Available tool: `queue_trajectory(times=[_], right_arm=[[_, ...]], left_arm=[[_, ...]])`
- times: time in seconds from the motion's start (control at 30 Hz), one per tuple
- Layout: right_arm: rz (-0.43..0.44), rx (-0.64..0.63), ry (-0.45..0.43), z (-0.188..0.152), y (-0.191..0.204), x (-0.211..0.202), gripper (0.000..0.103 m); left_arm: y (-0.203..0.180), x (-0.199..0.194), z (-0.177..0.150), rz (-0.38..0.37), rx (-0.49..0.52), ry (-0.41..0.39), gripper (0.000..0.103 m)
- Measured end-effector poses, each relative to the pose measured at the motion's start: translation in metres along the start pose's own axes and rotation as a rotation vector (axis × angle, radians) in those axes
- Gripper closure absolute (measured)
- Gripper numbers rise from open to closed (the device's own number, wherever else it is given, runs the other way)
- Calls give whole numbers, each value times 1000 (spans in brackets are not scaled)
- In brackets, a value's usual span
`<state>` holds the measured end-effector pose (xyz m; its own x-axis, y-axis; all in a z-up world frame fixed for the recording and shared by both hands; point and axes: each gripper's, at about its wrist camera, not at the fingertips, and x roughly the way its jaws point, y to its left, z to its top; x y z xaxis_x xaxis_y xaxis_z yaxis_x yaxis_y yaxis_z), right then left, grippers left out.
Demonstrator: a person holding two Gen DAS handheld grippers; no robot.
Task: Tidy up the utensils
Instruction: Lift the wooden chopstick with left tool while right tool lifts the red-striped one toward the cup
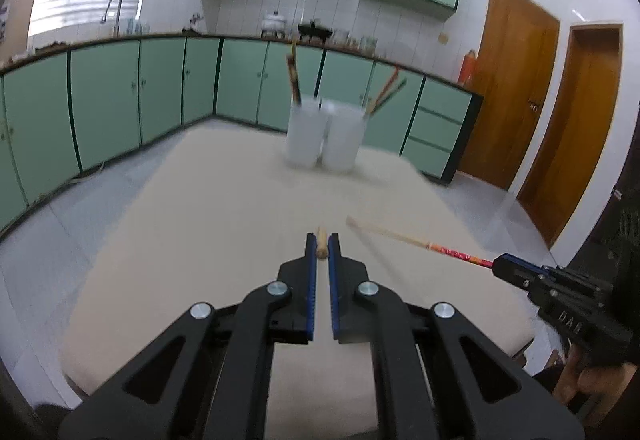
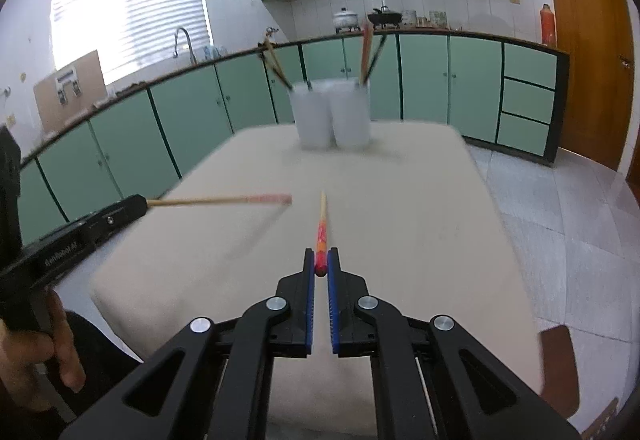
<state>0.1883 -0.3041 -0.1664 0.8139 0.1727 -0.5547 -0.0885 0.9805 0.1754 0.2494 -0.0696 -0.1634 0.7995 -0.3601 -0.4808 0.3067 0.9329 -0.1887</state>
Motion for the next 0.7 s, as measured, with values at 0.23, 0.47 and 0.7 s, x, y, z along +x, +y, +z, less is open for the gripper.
queue_trajectory(times=[0.23,0.47,0.7], right_arm=[[66,-67,75,88,-1,-11,97],[76,-143,214,163,2,12,97],[75,-173,260,209,12,19,97]], left_arm=[[4,3,60,-39,55,19,98],[11,22,105,-70,103,74,98],[8,24,150,-87,136,53,98]])
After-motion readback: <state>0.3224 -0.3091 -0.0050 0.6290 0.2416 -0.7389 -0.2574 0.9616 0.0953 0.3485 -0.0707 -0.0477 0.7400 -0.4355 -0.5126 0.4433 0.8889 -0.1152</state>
